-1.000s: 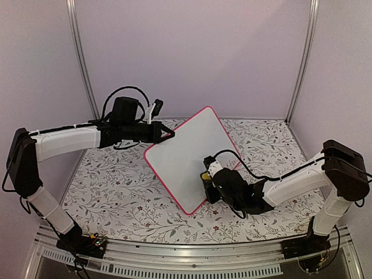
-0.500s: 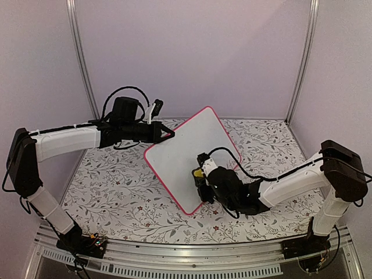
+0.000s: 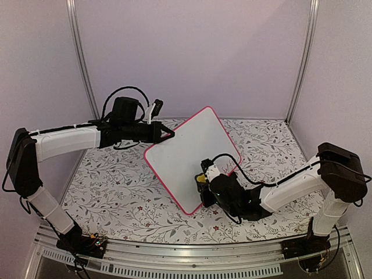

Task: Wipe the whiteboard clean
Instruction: Erase the whiteboard at the center of the board.

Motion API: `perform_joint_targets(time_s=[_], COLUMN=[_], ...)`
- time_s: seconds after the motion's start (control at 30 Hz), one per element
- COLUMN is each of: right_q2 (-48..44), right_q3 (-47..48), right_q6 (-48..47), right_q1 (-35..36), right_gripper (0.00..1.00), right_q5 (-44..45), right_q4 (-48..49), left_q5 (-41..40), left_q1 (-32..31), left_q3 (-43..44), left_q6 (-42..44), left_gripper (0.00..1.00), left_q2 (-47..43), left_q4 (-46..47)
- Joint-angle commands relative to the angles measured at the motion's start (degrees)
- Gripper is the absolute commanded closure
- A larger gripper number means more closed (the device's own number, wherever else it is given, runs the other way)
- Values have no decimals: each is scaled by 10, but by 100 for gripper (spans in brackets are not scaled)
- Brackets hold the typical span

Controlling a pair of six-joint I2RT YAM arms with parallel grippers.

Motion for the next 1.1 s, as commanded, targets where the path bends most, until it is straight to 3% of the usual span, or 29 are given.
perform_joint_targets(time_s=[0.0, 0.6, 1.07], right_q2=[25, 4, -1], right_q3=[-21, -33, 26], right_q6=[6, 21, -38], right_q1=[-2, 5, -68], right_gripper=[86, 86, 85], right_q5=[-24, -12, -7], right_q4=[-52, -49, -23], left_q5=[-3, -3, -3], left_q1=[-8, -9, -8], left_q3=[-19, -18, -18], left_q6=[39, 39, 40], left_gripper=[100, 100, 100], left_q2=[8, 8, 9], left_q4=[-41, -41, -41])
